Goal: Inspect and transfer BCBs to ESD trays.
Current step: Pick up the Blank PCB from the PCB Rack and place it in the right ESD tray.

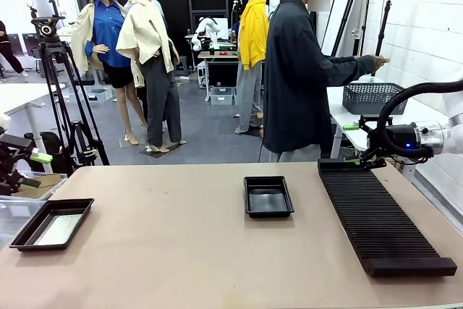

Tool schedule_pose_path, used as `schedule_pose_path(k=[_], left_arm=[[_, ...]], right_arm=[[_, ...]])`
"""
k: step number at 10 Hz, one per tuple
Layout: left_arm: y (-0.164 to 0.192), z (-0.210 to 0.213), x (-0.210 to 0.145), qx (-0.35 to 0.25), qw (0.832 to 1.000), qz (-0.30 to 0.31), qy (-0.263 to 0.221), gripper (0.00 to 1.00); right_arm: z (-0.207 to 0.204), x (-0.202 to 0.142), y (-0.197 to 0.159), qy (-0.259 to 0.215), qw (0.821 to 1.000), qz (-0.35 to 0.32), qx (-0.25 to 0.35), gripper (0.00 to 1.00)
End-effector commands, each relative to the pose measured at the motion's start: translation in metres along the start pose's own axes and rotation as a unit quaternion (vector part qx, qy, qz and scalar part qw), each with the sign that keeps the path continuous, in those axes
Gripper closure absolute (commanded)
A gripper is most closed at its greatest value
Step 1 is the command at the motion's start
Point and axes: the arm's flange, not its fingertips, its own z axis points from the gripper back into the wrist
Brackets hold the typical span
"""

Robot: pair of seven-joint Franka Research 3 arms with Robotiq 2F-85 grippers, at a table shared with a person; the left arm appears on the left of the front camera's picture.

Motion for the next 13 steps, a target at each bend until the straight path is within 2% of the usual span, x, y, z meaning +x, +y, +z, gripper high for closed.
schedule_pose_path(k=[1, 6, 7, 13], left_arm=[[0.016, 0.019, 0.011, -0.037, 0.999, -0.021, 0.012, 0.00], [0.038, 0.026, 0.018, -0.158, 0.985, -0.054, 0.042, 0.00], [0.031, 0.023, 0.009, -0.093, 0.995, -0.025, 0.027, 0.00], [0.036, 0.023, 0.013, -0.103, 0.994, -0.033, 0.025, 0.00]], right_arm=[[-0.001, -0.001, 0.001, -0.003, 1.000, 0.000, -0.003, 0.00], [-0.001, -0.001, 0.001, -0.003, 1.000, 0.000, -0.003, 0.00], [-0.001, -0.001, 0.001, -0.003, 1.000, 0.000, -0.003, 0.00], [-0.001, -0.001, 0.001, -0.003, 1.000, 0.000, -0.003, 0.00]])
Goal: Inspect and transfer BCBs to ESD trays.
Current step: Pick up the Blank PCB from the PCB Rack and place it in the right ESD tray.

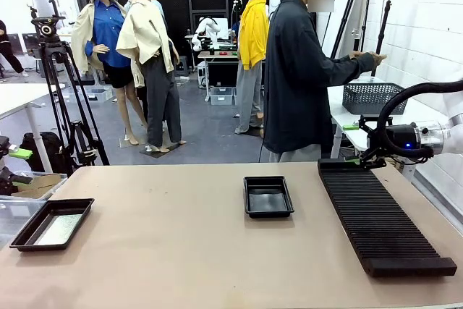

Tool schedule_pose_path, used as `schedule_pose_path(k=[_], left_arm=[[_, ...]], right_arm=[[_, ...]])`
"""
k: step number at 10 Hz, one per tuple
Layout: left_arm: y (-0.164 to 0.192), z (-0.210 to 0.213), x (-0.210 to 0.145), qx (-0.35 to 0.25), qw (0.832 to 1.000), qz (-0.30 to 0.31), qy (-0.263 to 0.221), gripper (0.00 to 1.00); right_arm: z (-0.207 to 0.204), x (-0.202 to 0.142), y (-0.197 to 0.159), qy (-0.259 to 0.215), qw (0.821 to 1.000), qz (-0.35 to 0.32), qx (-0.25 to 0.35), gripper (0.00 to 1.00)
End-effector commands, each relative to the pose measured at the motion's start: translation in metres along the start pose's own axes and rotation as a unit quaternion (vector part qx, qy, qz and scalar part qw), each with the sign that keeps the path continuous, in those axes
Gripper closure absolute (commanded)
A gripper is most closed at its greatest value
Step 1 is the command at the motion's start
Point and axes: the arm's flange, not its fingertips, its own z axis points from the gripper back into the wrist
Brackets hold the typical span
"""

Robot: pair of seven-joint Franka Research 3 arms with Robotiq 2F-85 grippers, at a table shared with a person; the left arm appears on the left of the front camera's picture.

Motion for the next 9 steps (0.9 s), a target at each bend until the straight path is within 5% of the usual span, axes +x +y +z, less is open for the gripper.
schedule_pose_path(k=[1, 6, 9], left_arm=[[0.003, 0.001, 0.004, -0.015, 1.000, 0.000, -0.004, 0.00], [0.016, 0.011, 0.007, -0.077, 0.995, 0.025, -0.058, 0.00], [0.015, 0.006, 0.000, -0.053, 0.998, 0.016, -0.039, 0.00]], right_arm=[[-0.001, -0.001, 0.001, -0.003, 1.000, 0.000, -0.003, 0.00], [-0.001, -0.001, 0.001, -0.003, 1.000, 0.000, -0.003, 0.00], [-0.001, -0.001, 0.001, -0.003, 1.000, 0.000, -0.003, 0.00]])
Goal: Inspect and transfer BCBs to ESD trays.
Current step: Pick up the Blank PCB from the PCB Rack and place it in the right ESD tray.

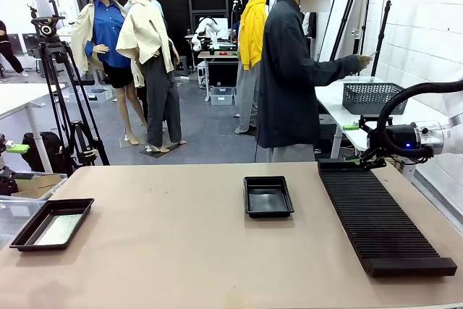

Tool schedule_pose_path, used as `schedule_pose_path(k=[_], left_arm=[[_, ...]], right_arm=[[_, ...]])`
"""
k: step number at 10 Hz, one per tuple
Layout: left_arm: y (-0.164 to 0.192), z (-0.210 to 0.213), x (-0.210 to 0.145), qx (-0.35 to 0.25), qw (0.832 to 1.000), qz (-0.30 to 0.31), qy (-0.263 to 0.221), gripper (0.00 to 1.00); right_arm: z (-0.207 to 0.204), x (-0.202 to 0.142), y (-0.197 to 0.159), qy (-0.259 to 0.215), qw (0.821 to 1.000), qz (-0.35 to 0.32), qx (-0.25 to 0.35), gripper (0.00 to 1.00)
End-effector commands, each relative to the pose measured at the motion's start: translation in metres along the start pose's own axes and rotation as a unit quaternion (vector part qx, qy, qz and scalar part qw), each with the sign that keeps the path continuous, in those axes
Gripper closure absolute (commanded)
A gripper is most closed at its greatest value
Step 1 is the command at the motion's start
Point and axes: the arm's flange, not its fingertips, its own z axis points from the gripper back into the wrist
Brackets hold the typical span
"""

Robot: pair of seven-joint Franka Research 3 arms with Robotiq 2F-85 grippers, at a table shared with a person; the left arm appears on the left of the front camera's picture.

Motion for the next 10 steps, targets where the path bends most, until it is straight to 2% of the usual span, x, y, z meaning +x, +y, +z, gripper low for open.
schedule_pose_path(k=[1, 10], left_arm=[[-0.0039, 0.0004, -0.0005, 0.008, 1.000, -0.003, 0.006, 0.00], [-0.0039, 0.0004, -0.0005, 0.008, 1.000, -0.003, 0.006, 0.00]], right_arm=[[-0.0009, -0.0008, 0.0007, -0.003, 1.000, 0.000, -0.003, 0.00], [-0.0009, -0.0008, 0.0007, -0.003, 1.000, 0.000, -0.003, 0.00]])
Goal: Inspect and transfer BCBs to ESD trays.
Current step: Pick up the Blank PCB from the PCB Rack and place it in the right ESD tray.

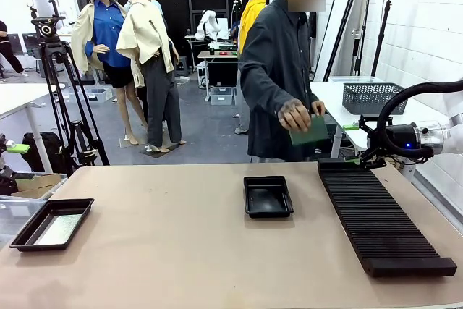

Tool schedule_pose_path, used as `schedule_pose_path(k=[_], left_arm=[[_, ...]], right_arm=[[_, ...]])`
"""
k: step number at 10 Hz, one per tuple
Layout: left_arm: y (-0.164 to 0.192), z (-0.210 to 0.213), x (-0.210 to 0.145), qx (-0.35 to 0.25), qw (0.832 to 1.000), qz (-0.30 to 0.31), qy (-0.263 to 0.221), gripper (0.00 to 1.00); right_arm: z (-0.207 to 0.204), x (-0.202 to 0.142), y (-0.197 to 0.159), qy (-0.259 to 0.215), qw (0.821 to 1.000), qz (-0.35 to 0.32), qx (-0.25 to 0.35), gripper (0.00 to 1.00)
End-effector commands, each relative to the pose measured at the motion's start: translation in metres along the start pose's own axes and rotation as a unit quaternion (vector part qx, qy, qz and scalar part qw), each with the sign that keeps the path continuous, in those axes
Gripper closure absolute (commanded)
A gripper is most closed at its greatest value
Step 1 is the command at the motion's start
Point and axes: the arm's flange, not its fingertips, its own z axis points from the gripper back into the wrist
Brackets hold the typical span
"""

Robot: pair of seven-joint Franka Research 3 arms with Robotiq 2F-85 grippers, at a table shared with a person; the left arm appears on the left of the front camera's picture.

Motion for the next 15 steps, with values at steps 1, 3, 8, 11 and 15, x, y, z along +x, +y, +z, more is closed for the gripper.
schedule_pose_path(k=[1, 3, 8, 11, 15], left_arm=[[-0.003, 0.001, -0.001, 0.008, 1.000, -0.003, 0.005, 0.00], [-0.003, 0.001, -0.001, 0.008, 1.000, -0.003, 0.005, 0.00], [-0.003, 0.001, -0.001, 0.008, 1.000, -0.003, 0.005, 0.00], [-0.003, 0.001, -0.001, 0.008, 1.000, -0.003, 0.005, 0.00], [-0.003, 0.001, -0.001, 0.008, 1.000, -0.003, 0.005, 0.00]], right_arm=[[-0.001, -0.001, 0.001, -0.003, 1.000, 0.000, -0.003, 0.00], [0.000, 0.000, 0.000, 0.000, 1.000, 0.000, 0.000, 0.00], [0.037, -0.077, -0.001, 0.005, 1.000, 0.015, -0.007, 0.00], [0.028, -0.051, -0.002, 0.009, 1.000, -0.005, -0.011, 0.00], [0.028, -0.051, -0.002, 0.009, 1.000, -0.005, -0.011, 0.00]])
